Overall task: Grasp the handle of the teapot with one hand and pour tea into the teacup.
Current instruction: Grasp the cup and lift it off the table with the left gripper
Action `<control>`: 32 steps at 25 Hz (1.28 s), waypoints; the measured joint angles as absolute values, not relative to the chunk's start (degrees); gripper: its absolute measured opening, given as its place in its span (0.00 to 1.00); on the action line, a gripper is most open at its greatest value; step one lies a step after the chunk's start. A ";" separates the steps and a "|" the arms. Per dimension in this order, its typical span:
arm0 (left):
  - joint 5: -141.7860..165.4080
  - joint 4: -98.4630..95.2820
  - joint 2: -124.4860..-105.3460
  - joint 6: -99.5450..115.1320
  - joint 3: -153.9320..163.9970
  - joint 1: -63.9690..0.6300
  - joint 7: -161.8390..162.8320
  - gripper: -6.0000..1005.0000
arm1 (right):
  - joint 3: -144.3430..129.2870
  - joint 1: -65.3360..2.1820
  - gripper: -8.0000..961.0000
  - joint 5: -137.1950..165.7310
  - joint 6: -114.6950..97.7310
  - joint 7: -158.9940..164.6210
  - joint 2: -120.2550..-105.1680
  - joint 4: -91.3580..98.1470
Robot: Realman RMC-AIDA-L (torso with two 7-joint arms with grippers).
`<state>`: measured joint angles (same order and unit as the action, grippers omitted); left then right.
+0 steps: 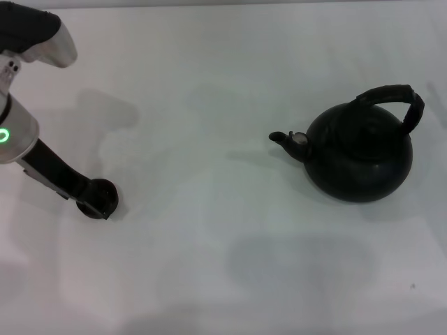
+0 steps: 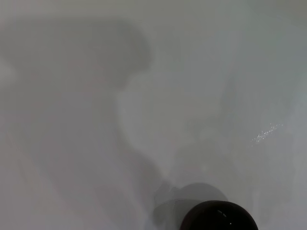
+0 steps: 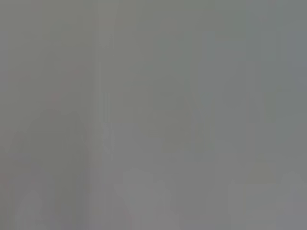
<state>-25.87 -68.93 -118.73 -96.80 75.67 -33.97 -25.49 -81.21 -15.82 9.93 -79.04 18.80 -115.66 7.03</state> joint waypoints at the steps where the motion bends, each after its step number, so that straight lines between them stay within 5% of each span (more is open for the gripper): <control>1: -25.87 -68.52 -118.76 -96.58 75.71 -34.10 -25.49 0.86 | -81.21 -15.82 0.91 9.93 -79.05 18.80 -115.66 7.03; 32: -27.51 -59.12 -118.91 -90.80 78.70 -38.14 -24.65 0.82 | -81.21 -15.82 0.91 9.91 -78.68 18.46 -115.58 6.86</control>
<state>-27.51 -59.12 -118.91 -90.80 78.70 -38.14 -24.65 -81.21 -15.82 9.91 -78.68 18.46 -115.58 6.86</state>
